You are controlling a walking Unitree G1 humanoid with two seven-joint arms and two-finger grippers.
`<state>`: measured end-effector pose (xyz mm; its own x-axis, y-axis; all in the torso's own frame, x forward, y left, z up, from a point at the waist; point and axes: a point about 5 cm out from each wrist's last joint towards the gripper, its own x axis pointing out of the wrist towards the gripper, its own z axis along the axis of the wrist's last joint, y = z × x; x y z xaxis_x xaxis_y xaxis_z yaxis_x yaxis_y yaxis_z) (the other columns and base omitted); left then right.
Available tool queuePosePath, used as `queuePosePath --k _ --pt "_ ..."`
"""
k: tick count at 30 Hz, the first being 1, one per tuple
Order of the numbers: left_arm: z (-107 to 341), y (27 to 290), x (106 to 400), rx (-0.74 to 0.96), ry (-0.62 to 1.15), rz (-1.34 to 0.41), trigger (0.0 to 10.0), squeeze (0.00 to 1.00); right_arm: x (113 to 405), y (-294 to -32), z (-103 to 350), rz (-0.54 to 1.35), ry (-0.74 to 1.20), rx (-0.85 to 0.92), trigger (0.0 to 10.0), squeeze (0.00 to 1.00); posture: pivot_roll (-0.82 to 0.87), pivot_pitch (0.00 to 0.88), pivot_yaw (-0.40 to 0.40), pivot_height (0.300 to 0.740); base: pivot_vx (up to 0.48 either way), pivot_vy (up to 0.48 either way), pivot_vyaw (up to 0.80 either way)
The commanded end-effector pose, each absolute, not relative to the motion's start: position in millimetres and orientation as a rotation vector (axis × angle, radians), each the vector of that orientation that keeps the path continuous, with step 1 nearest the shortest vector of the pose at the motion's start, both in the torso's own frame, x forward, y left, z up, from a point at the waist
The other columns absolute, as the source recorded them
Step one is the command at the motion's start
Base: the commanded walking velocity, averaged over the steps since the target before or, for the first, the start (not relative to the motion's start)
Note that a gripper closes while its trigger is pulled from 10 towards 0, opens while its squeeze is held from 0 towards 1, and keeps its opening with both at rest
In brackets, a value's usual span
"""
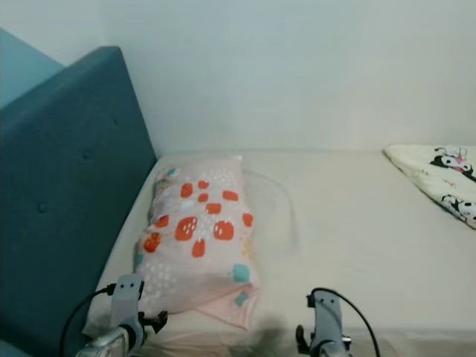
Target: Clean up the room
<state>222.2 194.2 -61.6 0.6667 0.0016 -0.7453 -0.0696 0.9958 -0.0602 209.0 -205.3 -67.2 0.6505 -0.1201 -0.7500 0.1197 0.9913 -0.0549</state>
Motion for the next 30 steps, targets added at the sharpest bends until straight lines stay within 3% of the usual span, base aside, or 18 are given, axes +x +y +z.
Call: queuePosePath --k 1,16,21,30 --pt "-64.4 198.8 216.8 -0.067 0.866 0.044 10.0 0.00 206.6 -195.7 -70.1 -0.114 0.859 0.018 10.0 0.00 -0.02 0.000 0.000 0.740 0.000 0.000 0.00" --pt "-64.2 191.5 218.4 -0.081 0.864 -0.008 10.0 0.00 207.2 -195.7 -69.7 -0.117 0.853 0.027 10.0 0.00 -0.03 0.000 -0.002 0.740 0.000 0.000 0.00" --pt "-64.1 189.5 218.8 -0.077 0.867 -0.038 10.0 0.00 206.9 -195.4 -69.9 -0.122 0.853 0.034 10.0 0.00 -0.03 0.000 0.002 0.740 0.000 -0.472 0.00" --pt "-64.6 186.6 219.0 -0.070 0.870 -0.031 10.0 0.00 206.3 -194.3 -70.5 -0.128 0.856 0.039 10.0 0.00 -0.03 0.000 0.007 0.740 0.000 0.000 0.00"
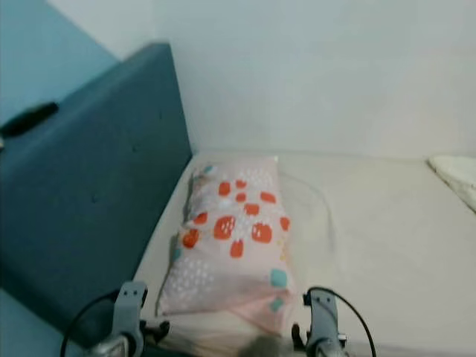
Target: Clean up the room
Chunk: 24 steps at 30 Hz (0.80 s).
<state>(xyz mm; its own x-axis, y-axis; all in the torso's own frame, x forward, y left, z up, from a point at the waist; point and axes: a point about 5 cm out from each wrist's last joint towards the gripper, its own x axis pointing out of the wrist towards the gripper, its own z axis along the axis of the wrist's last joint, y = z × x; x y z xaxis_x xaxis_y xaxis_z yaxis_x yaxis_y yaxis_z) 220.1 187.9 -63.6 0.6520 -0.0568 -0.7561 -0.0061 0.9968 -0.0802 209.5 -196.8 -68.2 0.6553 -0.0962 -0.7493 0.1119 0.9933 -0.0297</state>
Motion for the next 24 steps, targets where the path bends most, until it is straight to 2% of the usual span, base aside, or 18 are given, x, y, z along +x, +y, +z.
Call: queuePosePath --k 1,16,24 --pt "-64.3 186.2 219.6 -0.073 0.866 -0.032 10.0 0.00 206.4 -194.2 -70.4 -0.129 0.856 0.039 10.0 0.00 -0.03 0.000 0.007 0.740 0.000 0.000 0.00" --pt "-49.2 188.2 241.4 -0.114 0.772 -0.021 10.0 0.00 207.3 -194.4 -69.9 -0.143 0.851 0.053 10.0 0.00 -0.03 0.000 0.015 0.740 0.000 0.000 0.00" --pt "-48.5 185.4 242.7 -0.122 0.766 -0.035 10.0 0.00 206.6 -195.4 -70.1 -0.152 0.853 0.052 10.0 0.00 -0.03 0.000 0.018 0.740 0.000 0.000 0.00"
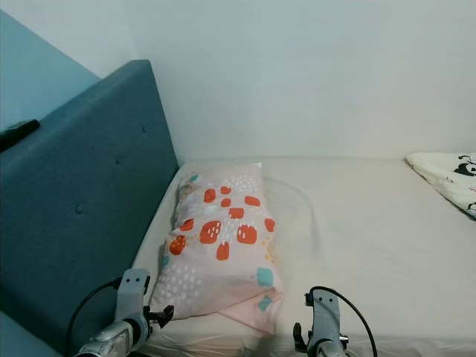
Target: Clean up the room
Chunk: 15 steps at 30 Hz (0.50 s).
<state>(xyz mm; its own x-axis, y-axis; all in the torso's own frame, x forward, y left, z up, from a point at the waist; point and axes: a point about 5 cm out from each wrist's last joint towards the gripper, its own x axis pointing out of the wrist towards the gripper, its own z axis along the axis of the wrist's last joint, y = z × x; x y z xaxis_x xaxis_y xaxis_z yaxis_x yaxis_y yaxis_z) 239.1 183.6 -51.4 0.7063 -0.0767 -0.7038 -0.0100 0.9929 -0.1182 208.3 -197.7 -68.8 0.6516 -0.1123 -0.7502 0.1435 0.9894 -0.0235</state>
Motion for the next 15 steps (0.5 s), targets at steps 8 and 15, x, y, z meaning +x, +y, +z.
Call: queuePosePath --k 8,15 --pt "-50.9 183.9 239.3 -0.122 0.776 -0.044 10.0 0.00 206.2 -196.0 -70.3 -0.151 0.854 0.045 10.0 0.00 -0.03 0.000 0.013 0.740 0.064 0.000 0.00" --pt "-51.5 183.7 238.3 -0.121 0.778 -0.052 10.0 0.00 206.7 -196.1 -70.0 -0.149 0.854 0.044 10.0 0.00 -0.03 0.000 0.013 0.740 0.317 0.000 0.00"
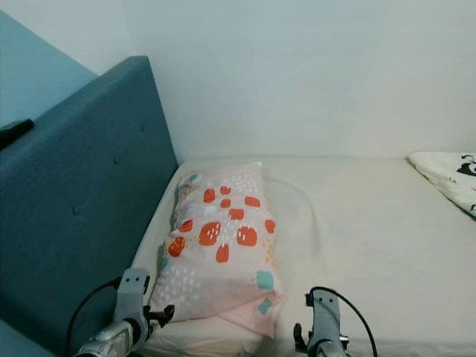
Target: Clean up the room
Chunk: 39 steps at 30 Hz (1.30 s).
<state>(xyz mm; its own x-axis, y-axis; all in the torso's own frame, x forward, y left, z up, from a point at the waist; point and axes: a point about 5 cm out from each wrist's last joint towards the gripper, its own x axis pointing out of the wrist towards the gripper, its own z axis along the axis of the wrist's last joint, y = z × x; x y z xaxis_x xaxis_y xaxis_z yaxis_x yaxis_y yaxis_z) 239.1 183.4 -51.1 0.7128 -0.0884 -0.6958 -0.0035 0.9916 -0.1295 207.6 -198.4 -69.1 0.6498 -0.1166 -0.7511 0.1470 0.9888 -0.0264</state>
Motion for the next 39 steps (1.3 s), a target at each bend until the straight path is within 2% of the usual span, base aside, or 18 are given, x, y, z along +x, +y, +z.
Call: queuePosePath --k 1,8,31,39 --pt "-51.5 183.7 238.3 -0.121 0.778 -0.052 10.0 0.00 206.7 -196.1 -70.0 -0.149 0.854 0.044 10.0 0.00 -0.03 0.000 0.013 0.740 0.330 0.000 0.00" --pt "-51.3 182.1 238.7 -0.137 0.775 -0.062 10.0 0.00 206.6 -196.4 -70.1 -0.147 0.859 0.037 10.0 0.00 -0.03 0.000 0.012 0.740 0.327 0.000 0.00" --pt "-59.7 184.2 227.0 -0.139 0.843 -0.034 10.0 0.00 196.7 -194.7 -76.3 -0.149 0.905 0.044 10.0 0.00 -0.03 0.000 0.010 0.740 0.000 0.000 0.00" --pt "-62.9 184.3 222.7 -0.121 0.874 -0.034 10.0 0.00 196.9 -195.1 -76.1 -0.154 0.904 0.048 10.0 0.00 -0.03 0.000 0.012 0.740 -0.428 0.000 0.00"
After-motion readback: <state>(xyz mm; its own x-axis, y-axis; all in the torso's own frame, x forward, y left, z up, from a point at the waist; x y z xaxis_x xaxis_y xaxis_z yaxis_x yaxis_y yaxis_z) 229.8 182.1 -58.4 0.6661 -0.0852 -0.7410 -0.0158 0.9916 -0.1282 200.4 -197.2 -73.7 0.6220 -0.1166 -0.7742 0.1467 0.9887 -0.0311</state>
